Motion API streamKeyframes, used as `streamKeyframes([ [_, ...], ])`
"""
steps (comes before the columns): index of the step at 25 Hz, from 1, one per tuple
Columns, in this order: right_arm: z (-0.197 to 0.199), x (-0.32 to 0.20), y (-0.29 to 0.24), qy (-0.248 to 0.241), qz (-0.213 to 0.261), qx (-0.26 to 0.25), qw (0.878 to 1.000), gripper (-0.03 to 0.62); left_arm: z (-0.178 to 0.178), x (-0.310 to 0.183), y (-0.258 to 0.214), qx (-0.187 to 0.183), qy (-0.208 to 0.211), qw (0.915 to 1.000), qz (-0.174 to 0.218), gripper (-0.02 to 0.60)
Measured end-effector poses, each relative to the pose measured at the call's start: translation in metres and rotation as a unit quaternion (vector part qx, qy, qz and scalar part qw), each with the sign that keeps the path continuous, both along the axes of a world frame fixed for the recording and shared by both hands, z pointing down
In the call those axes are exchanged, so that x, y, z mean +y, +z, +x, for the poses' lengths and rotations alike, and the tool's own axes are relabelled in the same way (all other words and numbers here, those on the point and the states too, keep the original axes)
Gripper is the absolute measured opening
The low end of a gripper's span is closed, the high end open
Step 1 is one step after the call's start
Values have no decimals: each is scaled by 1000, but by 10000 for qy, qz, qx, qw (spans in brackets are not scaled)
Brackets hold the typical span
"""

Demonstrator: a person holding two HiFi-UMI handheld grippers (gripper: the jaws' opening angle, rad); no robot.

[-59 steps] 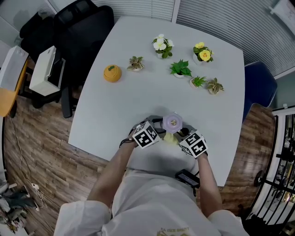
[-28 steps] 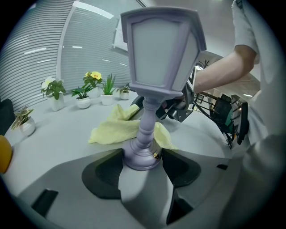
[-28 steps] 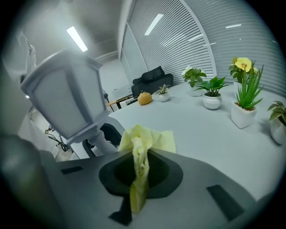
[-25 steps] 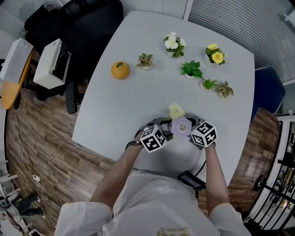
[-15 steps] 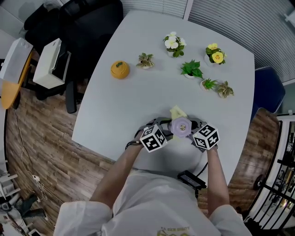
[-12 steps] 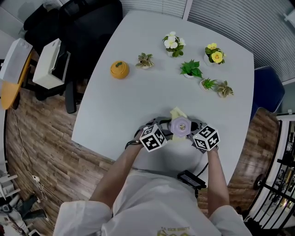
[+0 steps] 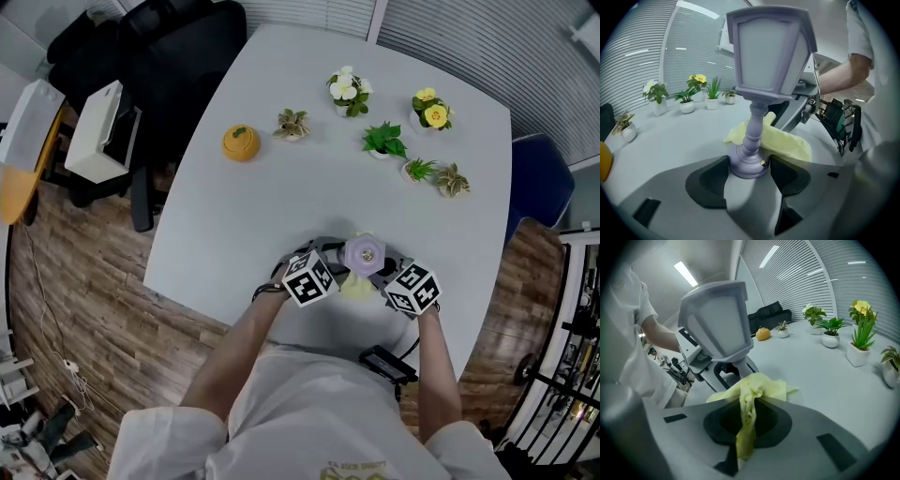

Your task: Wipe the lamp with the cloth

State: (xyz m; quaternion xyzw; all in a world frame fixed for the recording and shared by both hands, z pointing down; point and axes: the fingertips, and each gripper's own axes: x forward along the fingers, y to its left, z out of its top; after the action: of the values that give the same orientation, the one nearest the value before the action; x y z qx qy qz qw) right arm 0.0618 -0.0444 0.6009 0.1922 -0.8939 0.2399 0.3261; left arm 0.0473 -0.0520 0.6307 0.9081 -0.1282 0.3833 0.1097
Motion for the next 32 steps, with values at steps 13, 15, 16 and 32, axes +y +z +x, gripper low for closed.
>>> streamKeyframes([
  [13,-17,14,2,-141,-131,8,9998,26,0,2,1,-60,26,9999,143,281],
  [15,-18,13,2,-145,-122,28,9998,26,-1,2,1,-45,56,9999,106,281],
  [16,-18,13,2,-146,-119,34,9998,26,-1,3,1,-40,78,9999,80,281],
  [32,-20,14,4,55,-98,212,9997,26,-19,3,5,-401,1020,9934,343,252],
])
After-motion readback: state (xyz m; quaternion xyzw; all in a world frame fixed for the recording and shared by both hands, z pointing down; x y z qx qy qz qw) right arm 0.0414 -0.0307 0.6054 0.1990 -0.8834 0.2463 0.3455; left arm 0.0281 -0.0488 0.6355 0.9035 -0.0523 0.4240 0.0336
